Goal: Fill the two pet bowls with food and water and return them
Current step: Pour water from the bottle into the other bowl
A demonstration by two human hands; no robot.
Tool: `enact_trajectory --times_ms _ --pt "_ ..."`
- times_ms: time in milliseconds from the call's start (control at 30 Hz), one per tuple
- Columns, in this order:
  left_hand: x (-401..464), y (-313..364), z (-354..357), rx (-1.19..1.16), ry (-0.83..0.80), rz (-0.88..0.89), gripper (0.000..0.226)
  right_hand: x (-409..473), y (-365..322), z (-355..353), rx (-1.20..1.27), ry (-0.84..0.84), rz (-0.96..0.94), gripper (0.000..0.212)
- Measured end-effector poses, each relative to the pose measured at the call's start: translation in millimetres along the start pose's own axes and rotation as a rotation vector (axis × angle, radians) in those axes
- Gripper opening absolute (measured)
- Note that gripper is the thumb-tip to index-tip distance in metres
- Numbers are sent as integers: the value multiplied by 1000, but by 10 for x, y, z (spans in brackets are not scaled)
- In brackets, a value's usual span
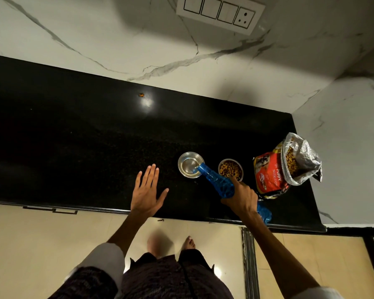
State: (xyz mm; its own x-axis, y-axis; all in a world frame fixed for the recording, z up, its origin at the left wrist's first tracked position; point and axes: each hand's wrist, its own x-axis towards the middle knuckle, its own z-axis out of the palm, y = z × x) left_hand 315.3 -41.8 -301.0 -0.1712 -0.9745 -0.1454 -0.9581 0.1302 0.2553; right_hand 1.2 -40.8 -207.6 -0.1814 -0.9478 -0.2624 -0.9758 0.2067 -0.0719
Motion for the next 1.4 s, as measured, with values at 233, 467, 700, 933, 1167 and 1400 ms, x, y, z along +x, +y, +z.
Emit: enact_trajectory --times_ms 233,467,700,933,1167,1400 --pt "2 2 -4 -4 -1 1 83 0 4 -2 -1 -1 0 88" --pt "-7 -3 -5 -14 15 3 83 2 4 -8 -9 -14 -3 87" --pt "1 -3 6 22 -7 -1 83 6 0 -9 -2 -20 6 88" --pt "-1 -1 -1 30 -12 -1 83 7 -8 -3 -15 -22 11 90" --pt "-9 4 -10 -4 20 6 82 0 6 -1 -15 -17 4 88" --pt "-3 6 -10 0 9 4 82 -1 -1 -8 -15 -22 3 88"
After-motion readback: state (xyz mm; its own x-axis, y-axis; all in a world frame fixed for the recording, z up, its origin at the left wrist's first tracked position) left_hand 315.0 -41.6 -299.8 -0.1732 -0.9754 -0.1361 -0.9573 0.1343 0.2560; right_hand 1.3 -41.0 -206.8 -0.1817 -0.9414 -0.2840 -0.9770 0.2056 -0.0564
